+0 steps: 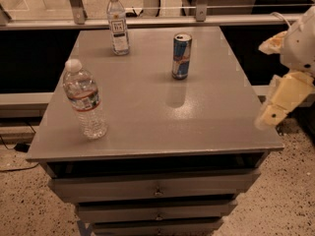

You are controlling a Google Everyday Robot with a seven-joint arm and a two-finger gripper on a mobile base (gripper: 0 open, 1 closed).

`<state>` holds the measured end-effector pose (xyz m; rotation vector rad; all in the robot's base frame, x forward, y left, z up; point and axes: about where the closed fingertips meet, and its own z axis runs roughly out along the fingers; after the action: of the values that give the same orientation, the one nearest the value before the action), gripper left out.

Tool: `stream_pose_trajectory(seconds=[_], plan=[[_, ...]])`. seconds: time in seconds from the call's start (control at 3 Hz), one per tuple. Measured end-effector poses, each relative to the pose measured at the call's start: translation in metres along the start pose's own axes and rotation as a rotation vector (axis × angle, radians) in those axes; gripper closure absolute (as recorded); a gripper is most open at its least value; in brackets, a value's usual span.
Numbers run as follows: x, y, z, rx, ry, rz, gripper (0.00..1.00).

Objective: Pick redbull can

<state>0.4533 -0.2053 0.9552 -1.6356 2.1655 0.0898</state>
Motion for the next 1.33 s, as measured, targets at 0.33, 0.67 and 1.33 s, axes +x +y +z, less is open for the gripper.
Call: stream_pose_trajectory(seconds=[0.33, 0.67, 1.33], plan=[[-0.012, -0.017, 0.040, -0.032, -0.133, 0.025, 0.00], [-0.021, -0.040, 0.078, -0.045, -0.247, 0.073, 0.00], [-0.068, -0.101, 0.146, -0.033, -0.528, 0.166, 0.00]])
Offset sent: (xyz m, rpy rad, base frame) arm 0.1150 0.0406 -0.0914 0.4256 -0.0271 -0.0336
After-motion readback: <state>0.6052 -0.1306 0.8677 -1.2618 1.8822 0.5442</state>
